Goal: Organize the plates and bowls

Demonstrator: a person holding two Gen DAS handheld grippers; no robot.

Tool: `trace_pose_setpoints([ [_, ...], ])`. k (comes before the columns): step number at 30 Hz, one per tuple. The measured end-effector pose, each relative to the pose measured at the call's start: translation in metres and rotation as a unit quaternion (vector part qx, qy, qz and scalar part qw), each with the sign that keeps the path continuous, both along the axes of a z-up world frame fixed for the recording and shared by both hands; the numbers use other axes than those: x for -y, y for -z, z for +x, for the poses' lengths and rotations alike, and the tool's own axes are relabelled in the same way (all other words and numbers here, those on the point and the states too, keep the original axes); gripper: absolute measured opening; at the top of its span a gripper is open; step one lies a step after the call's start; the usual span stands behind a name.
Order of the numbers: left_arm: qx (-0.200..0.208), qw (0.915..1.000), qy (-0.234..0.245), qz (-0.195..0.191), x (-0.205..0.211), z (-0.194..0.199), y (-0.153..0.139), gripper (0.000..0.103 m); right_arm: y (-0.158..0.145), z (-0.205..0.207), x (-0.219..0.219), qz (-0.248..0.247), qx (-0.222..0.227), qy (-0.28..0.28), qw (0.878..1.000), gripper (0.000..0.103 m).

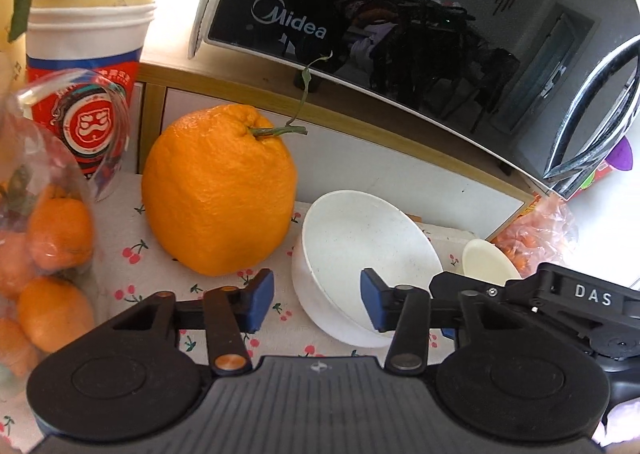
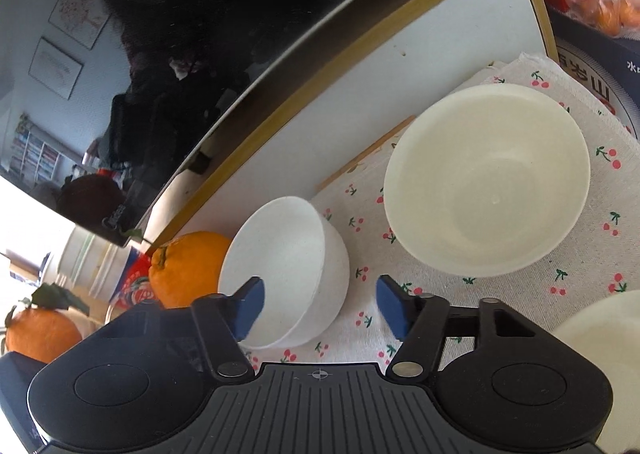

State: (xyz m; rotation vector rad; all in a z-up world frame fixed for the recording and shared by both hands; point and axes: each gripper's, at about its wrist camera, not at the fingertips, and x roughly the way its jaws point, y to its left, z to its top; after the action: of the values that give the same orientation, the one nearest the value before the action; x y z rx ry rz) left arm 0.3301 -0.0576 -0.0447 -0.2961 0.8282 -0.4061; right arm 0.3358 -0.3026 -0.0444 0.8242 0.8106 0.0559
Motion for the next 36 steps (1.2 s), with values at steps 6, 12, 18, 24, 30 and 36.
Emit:
trace_pose_setpoints([
  [6,-0.003,1.0000,0.004,-0.003,0.001,0.005,0.003,0.026,0.009,0.006,0.004,0.007,-0.006,0.015,1.000,0.043],
  [12,0.001,1.0000,0.007,0.001,0.003,0.006,0.005,0.021,0.016,0.012,-0.001,0.007,-0.011,0.018,1.000,0.028],
  [18,0.002,0.9998,0.011,0.014,0.006,0.005,0.003,0.018,0.012,0.011,-0.003,0.002,-0.008,0.013,1.000,0.021],
  [24,-0.003,0.9997,0.012,0.019,0.010,0.001,-0.002,0.018,0.003,0.008,-0.004,-0.004,-0.005,0.016,1.000,0.021],
  [30,-0.006,0.9995,0.019,0.024,0.010,-0.016,-0.018,0.018,-0.010,-0.004,-0.006,-0.010,-0.006,0.012,1.000,0.021],
  [36,-0.002,0.9995,0.025,0.017,0.011,-0.047,-0.042,0.018,-0.033,-0.032,-0.005,-0.012,-0.005,0.014,1.000,0.021],
])
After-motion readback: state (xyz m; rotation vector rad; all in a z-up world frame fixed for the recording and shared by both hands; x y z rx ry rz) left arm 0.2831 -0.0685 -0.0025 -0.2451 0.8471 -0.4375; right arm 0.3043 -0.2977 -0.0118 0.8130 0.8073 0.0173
